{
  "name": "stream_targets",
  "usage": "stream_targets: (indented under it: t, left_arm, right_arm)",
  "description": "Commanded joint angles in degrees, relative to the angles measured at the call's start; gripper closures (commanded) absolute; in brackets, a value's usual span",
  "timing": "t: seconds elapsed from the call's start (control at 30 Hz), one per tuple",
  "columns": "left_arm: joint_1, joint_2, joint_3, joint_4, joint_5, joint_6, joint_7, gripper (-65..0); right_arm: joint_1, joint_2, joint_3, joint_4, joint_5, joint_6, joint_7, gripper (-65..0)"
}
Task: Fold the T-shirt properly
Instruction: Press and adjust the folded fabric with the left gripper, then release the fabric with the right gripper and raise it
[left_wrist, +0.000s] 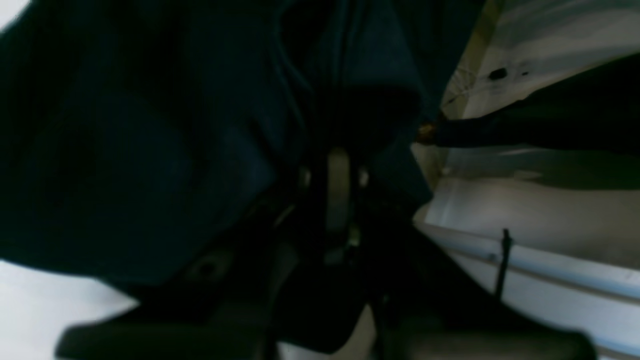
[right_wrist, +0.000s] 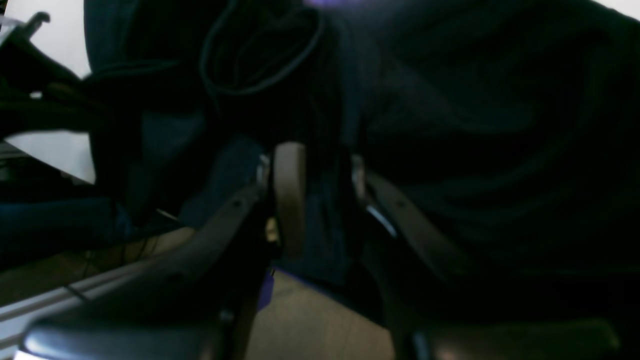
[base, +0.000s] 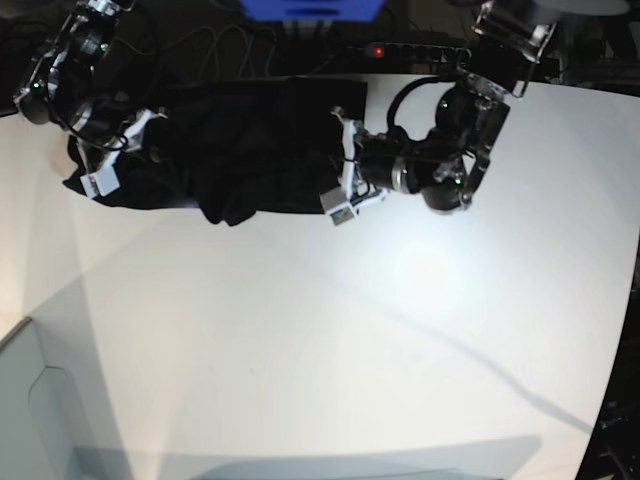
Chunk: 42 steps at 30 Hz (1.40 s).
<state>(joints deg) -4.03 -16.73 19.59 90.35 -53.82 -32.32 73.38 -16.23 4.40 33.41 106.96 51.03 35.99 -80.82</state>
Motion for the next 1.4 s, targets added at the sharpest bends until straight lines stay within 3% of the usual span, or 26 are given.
stream_targets:
  t: [0.0, 0.2, 0.67, 0.77, 0.97, 1.03, 1.23, 1.37]
  left_arm:
    - [-0.9, 1.0, -0.2, 1.1, -2.0, 0.0, -0.5, -2.5]
    - [-5.6, 4.0, 3.8, 0.4, -6.6, -0.3, -0.5, -0.3]
    - [-15.4, 14.8, 18.0, -14.3, -6.4, -0.4, -1.1, -1.5]
    - [-16.0, 15.2, 18.2, -15.9, -6.4, -0.4, -1.2, -9.6]
    - [-15.7, 14.5, 18.2, -16.3, -6.4, -0.4, -1.2, -40.5]
    - [-15.6, 14.5, 18.3, -16.3, -6.4, -0.4, -1.2, -45.8]
    - [-15.9, 13.8, 17.5, -15.3, -6.8, -0.4, -1.2, -47.7]
    - [-15.3, 11.5, 11.4, -9.4, -6.8, -0.4, -1.2, -47.7]
  right_arm:
    - [0.2, 0.5, 0.2, 0.9, 1.1, -1.1, 0.8, -13.5]
    - [0.2, 0.5, 0.2, 0.9, 1.1, -1.1, 0.8, -13.5]
    - [0.3, 0.5, 0.2, 0.9, 1.1, -1.1, 0.8, -13.5]
    - [0.5, 0.5, 0.2, 0.9, 1.1, -1.1, 0.8, -13.5]
    - [0.6, -0.1, 0.2, 0.9, 1.1, -1.1, 0.8, -13.5]
    - [0.6, -0.2, 0.2, 0.9, 1.1, -1.1, 0.8, -13.5]
    - [0.6, -0.2, 0.2, 0.9, 1.1, -1.1, 0.8, -13.5]
    - [0.8, 0.0, 0.7, 0.9, 1.1, -1.1, 0.8, -13.5]
